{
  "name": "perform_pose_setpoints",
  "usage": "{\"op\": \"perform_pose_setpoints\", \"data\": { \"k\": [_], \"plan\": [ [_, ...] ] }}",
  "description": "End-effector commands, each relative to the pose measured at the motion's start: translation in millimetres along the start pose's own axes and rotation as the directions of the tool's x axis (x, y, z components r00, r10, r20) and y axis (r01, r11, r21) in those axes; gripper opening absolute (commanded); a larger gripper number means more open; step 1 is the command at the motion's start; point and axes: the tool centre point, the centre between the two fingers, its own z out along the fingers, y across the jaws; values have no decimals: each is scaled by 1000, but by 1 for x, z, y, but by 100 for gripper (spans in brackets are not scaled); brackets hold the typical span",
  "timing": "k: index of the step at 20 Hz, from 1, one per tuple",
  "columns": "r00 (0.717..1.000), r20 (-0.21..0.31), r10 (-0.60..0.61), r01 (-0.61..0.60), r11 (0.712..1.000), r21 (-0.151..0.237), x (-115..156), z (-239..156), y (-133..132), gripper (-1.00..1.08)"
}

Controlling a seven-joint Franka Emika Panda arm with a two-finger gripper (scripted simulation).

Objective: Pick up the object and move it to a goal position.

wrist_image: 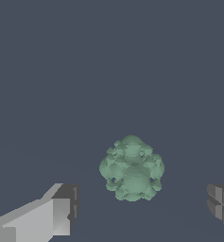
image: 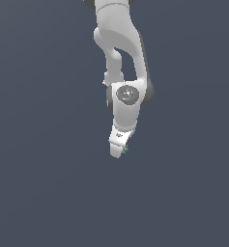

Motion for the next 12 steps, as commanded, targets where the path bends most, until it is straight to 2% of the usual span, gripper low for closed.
{"op": "perform_pose_setpoints", "data": {
  "k": [1,6,12],
  "plan": [
    [1000,0,0,0,1000,0,0,0,0,100],
    [1000,0,-1,1,1000,0,0,9,0,100],
    [1000,0,-5,5,1000,0,0,39,-1,100]
  ]
}}
